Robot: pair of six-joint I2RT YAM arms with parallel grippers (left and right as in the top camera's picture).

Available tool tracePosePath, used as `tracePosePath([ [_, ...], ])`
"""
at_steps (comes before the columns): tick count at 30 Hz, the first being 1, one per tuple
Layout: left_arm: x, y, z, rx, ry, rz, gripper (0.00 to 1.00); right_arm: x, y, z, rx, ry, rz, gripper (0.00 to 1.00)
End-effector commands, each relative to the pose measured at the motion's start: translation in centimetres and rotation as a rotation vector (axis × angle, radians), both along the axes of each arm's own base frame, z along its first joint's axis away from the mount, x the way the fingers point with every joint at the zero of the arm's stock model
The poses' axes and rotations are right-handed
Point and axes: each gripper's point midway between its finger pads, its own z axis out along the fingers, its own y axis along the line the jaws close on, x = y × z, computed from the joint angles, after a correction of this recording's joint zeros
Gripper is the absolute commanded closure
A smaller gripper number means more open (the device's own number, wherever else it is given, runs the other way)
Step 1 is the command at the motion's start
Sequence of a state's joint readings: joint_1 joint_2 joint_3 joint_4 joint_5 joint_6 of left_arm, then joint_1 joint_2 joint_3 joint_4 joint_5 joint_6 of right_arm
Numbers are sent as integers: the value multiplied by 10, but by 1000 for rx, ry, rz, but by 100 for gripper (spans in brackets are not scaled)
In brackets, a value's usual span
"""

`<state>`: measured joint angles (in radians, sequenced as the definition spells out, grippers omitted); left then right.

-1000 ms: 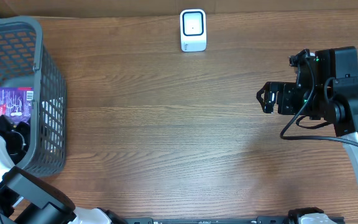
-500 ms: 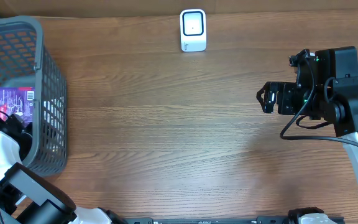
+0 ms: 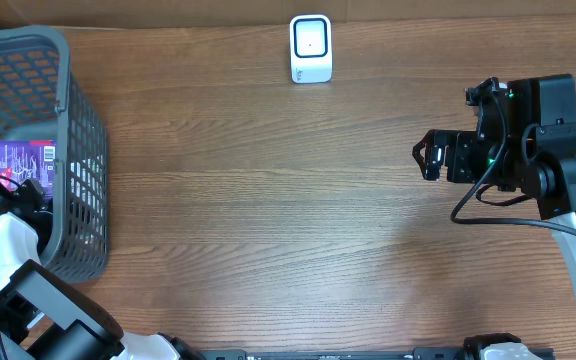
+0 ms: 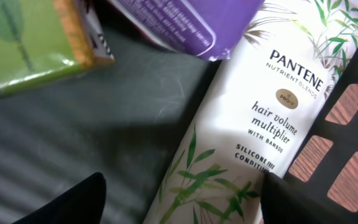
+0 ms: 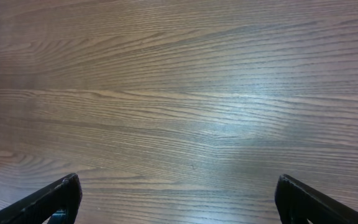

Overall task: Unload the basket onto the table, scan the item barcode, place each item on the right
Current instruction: 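Grasp the white Pantene tube with the left gripper and lift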

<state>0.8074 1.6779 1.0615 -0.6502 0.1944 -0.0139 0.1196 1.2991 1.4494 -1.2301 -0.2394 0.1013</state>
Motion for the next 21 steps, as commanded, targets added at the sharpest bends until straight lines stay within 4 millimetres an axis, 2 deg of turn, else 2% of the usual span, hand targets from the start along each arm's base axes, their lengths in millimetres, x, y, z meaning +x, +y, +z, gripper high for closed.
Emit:
tracePosePath([
  [1,-3,-12,-10,8,39,-80,25,5,4,10,14,-29,7,0],
  [2,-1,-13,-10,12,37,-90,25,6,4,9,14,-27,7,0],
  [4,3,-15,-11,15,31,-108,31,7,4,7,13,-21,7,0],
  [9,20,-38,-18,-13,-4,-290,31,9,5,3,13,-6,8,0],
  [13,20,-47,-35,-19,51,-348,28,9,7,3,27,-5,17,0],
  [17,8,-40,-53,5,153,-336,57,9,7,3,27,-3,16,0],
  [21,9,-39,-56,2,153,-333,85,9,7,3,27,-7,17,0],
])
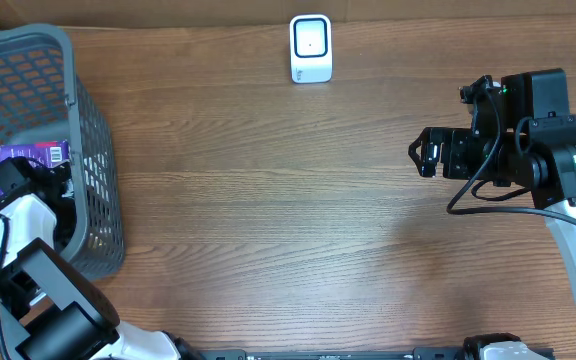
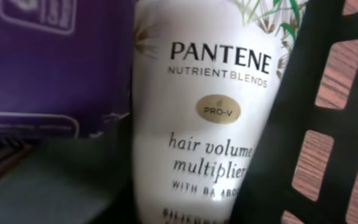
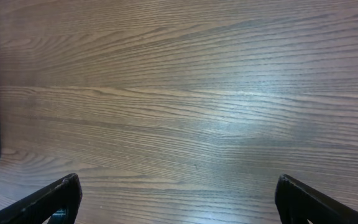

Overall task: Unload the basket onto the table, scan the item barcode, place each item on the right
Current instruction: 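Grasp the white Pantene tube with the left gripper and lift, then carry the Pantene tube to table centre and release it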

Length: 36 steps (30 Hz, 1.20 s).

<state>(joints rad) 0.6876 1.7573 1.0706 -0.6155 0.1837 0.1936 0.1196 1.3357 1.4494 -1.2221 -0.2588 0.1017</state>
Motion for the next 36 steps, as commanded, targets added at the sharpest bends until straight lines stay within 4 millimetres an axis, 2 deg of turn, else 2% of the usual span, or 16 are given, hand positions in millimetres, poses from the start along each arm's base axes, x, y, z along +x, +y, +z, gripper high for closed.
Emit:
tracePosePath([
  [1,-19,-9,-33,-31,113,-17,89,4,3,12,14,-38,6,0],
  [2,-18,-9,-32,-29,109,-17,93,4,3,13,14,-41,6,0],
  [5,-11,-11,-26,-53,82,-25,95,6,4,14,16,-49,6,0],
  [7,-4,-12,-16,-74,62,-31,91,7,4,14,16,-52,6,0],
  [9,3,-10,-1,-87,49,-32,91,7,4,15,16,-56,7,0],
  [12,14,-2,33,-90,42,-25,96,10,4,16,18,-68,7,0],
  [18,35,12,126,-78,-20,38,96,12,4,18,19,-78,7,0],
  [22,50,9,205,-72,-150,24,96,12,4,18,19,-77,7,0],
  [25,54,5,263,-44,-256,40,96,12,4,18,19,-77,7,0],
  [28,49,-1,316,-10,-352,81,96,12,4,18,19,-77,7,0],
  [32,40,-30,370,-5,-475,25,96,12,4,17,19,-77,6,0],
  [34,35,-58,390,-52,-528,-27,96,12,4,17,18,-77,6,0],
  [36,32,-84,400,-91,-555,-88,96,12,4,17,18,-77,6,0],
])
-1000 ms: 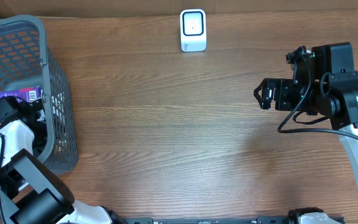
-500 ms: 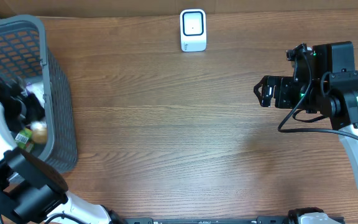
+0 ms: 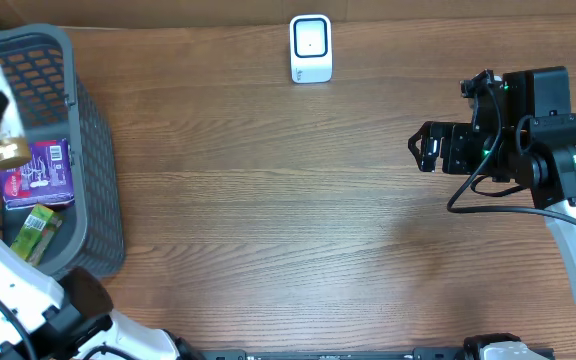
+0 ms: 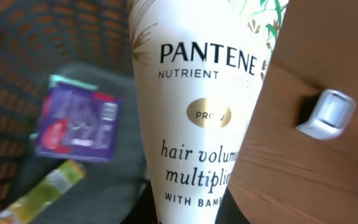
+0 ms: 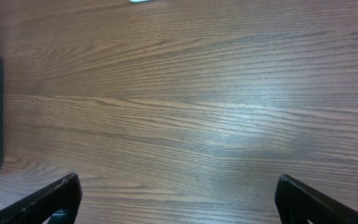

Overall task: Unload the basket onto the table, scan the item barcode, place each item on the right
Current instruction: 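Carry the Pantene tube to table centre and release it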

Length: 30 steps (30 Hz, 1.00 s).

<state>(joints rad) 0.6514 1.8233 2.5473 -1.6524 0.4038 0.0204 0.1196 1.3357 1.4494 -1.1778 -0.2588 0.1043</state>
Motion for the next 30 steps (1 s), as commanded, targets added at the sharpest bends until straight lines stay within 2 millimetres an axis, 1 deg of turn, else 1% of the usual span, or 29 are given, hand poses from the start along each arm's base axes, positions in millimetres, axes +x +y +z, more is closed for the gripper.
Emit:
tracePosePath([
  [1,-5,-66,42,-65,-141,-158,96,3,3,12,12,-34,9,0],
  [4,-2,-110,45,-83,-143,-280,96,3,3,12,12,-35,9,0],
  [6,3,-148,43,-116,-127,-374,96,3,3,12,12,-35,9,0],
  [8,7,-185,35,-139,-92,-470,96,3,3,12,12,-35,9,0],
  [9,9,-202,28,-145,-57,-501,96,3,3,12,11,-35,9,0],
  [10,10,-215,19,-144,-18,-512,96,3,3,12,11,-35,8,0],
  [14,14,-264,-34,-124,199,-496,96,3,2,12,7,-38,6,0],
  [17,14,-312,-80,-122,343,-517,96,5,3,13,9,-45,7,0],
  [18,15,-325,-94,-113,374,-514,96,5,3,14,10,-47,7,0],
  [20,18,-347,-128,-88,441,-456,96,6,3,14,10,-49,7,0],
  [22,20,-362,-161,-72,500,-376,96,5,3,14,10,-48,7,0],
  [25,16,-382,-208,-68,584,-324,96,5,3,13,9,-44,7,0],
  [29,0,-399,-267,-76,711,-220,96,4,3,13,9,-43,7,0],
  [30,-3,-404,-281,-73,736,-222,96,4,3,13,9,-43,7,0],
])
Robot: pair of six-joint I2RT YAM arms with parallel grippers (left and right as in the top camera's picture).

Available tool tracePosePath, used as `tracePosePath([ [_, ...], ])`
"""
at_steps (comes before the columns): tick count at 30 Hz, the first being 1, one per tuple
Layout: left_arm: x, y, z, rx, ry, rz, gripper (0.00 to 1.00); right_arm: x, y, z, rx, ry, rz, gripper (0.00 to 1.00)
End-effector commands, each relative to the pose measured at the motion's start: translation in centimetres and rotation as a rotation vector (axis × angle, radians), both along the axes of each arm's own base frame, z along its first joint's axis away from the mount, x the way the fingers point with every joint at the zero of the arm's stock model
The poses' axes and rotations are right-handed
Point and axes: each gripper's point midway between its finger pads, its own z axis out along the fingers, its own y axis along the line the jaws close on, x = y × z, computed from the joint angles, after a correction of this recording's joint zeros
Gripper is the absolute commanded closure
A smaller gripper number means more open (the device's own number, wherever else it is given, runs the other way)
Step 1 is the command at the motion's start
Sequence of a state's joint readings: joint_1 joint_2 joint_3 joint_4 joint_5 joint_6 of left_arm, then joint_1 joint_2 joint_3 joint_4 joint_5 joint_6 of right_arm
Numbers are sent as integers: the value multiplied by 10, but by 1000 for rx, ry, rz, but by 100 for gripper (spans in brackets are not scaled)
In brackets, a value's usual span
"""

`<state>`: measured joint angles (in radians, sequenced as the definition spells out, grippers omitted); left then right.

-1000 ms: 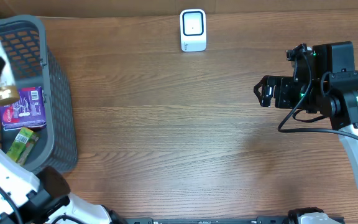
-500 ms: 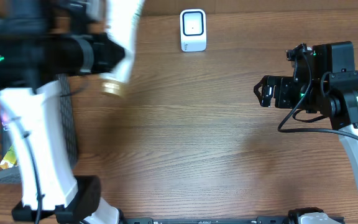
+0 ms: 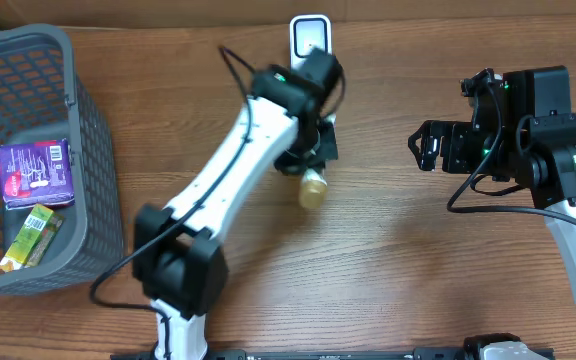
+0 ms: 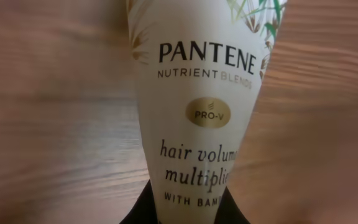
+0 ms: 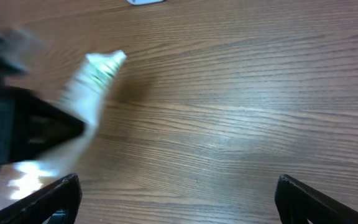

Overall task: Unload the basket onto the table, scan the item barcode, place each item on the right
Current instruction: 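Carry the Pantene tube to table centre and release it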

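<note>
A white Pantene tube [image 4: 197, 93] with a gold cap [image 3: 312, 188] is held in my left gripper [image 3: 308, 158], which is shut on it. The tube hangs over the table just in front of the white barcode scanner [image 3: 310, 47] at the back edge. In the left wrist view my left gripper [image 4: 188, 208] clamps the tube's lower end, label facing the camera. No barcode shows. My right gripper [image 3: 426, 150] stands open to the right, apart from the tube. The right wrist view shows the right gripper [image 5: 179, 205] wide open over bare wood, with the tube [image 5: 95, 78] blurred at the left.
A grey mesh basket [image 3: 88, 150] stands at the far left, holding a purple packet [image 3: 34, 172] and a green packet [image 3: 28, 238]. My left arm [image 3: 228, 190] stretches diagonally across the table's middle.
My left gripper, with the tube in it, was high over the basket at the far left; now it is over the table's middle, just in front of the scanner. The right arm is unchanged.
My left gripper was open inside the basket next to the Pantene tube. Then it was close up against the tube, still inside the basket. Later it held the tube above the basket, and now holds it near the scanner. The right gripper stayed open throughout.
</note>
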<state>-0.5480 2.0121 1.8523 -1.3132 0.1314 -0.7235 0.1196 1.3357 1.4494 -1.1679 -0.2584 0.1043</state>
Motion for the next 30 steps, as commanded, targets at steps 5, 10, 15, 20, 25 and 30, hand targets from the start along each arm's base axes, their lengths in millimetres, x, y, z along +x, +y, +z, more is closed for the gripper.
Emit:
tracePosePath([
  [5,-10,-23,-74,50,80,103,96,2,3,12,9,-33,7,0],
  [10,-7,-34,-102,45,86,89,96,2,3,12,9,-33,7,0],
  [15,-6,-35,-103,40,81,44,88,2,3,11,8,-30,7,0],
  [20,-16,-42,-100,-16,112,-99,48,3,3,12,9,-34,7,0],
  [25,-16,-37,-96,-7,123,-115,44,3,3,12,9,-36,7,0],
  [30,0,-26,-74,-14,92,-107,47,3,3,12,9,-36,7,0],
])
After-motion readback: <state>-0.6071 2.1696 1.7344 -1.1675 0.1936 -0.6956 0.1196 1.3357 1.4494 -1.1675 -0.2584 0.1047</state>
